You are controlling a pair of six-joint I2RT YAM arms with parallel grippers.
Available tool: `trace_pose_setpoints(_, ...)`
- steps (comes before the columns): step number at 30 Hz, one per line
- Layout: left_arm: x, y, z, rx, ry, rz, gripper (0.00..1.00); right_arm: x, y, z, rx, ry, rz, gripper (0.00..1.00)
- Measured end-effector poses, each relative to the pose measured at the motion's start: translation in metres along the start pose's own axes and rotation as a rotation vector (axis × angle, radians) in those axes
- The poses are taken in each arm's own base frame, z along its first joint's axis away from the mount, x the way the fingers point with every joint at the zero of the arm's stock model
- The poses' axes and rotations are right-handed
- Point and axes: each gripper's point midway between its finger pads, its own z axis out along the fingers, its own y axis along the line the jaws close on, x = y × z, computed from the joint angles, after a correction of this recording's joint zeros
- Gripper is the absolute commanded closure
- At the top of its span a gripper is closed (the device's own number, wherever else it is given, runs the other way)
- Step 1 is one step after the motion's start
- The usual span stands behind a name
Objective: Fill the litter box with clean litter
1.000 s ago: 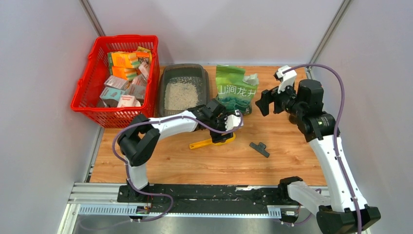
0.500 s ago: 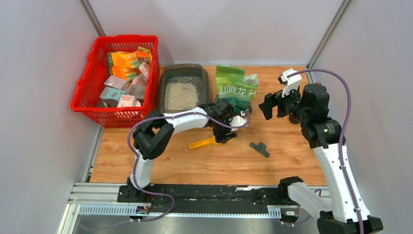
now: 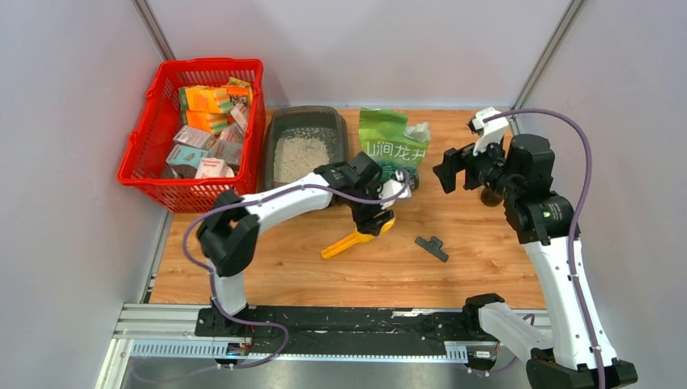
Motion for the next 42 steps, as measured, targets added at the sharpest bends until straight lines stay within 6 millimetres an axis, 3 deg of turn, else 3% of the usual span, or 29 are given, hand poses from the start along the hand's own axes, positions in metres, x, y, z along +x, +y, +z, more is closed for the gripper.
trace_pose_setpoints(3,-0.046,-0.005,-0.054,-0.047,-0.176,0.014,1.0,-0.009,0.001,-0.002,-0.009,-0.022,0.022,0.07)
trace_pose_setpoints(8,-0.133,0.007,-0.186,-0.223,-0.581,0.017,1.0,-0.025,0.018,0.004,-0.114,-0.087,0.074,0.06)
trace_pose_setpoints(11,-0.161,0.019,-0.254,-0.32,-0.778,-0.015,1.0,-0.032,0.035,0.012,-0.222,-0.134,0.098,0.05)
trace_pose_setpoints(13,-0.172,0.029,-0.287,-0.371,-0.869,-0.045,1.0,-0.033,0.048,0.019,-0.304,-0.144,0.107,0.05)
trace_pose_setpoints(15,-0.18,0.034,-0.308,-0.391,-0.93,-0.068,1.0,-0.035,0.057,0.028,-0.361,-0.146,0.095,0.04)
trace_pose_setpoints(19,-0.186,0.036,-0.323,-0.389,-0.98,-0.102,1.0,-0.036,0.071,0.041,-0.433,-0.153,0.007,0.04)
trace_pose_setpoints(23,-0.18,0.04,-0.323,-0.391,-0.978,-0.121,1.0,-0.048,0.072,0.041,-0.44,-0.192,-0.102,0.03)
trace_pose_setpoints(26,-0.163,0.039,-0.314,-0.391,-0.951,-0.142,1.0,-0.051,0.066,0.039,-0.4,-0.211,-0.15,0.03)
trace_pose_setpoints(31,-0.123,0.03,-0.289,-0.393,-0.883,-0.154,0.98,-0.04,0.045,0.039,-0.292,-0.196,-0.171,0.04)
trace_pose_setpoints(32,-0.118,0.028,-0.284,-0.388,-0.871,-0.153,0.96,-0.039,0.036,0.04,-0.265,-0.194,-0.174,0.04)
trace_pose_setpoints(36,-0.11,0.029,-0.273,-0.381,-0.845,-0.144,0.55,-0.036,0.008,0.051,-0.201,-0.177,-0.172,0.06)
trace_pose_setpoints(42,-0.12,0.037,-0.275,-0.39,-0.848,-0.126,0.46,-0.038,-0.006,0.1,-0.296,-0.152,-0.149,0.04)
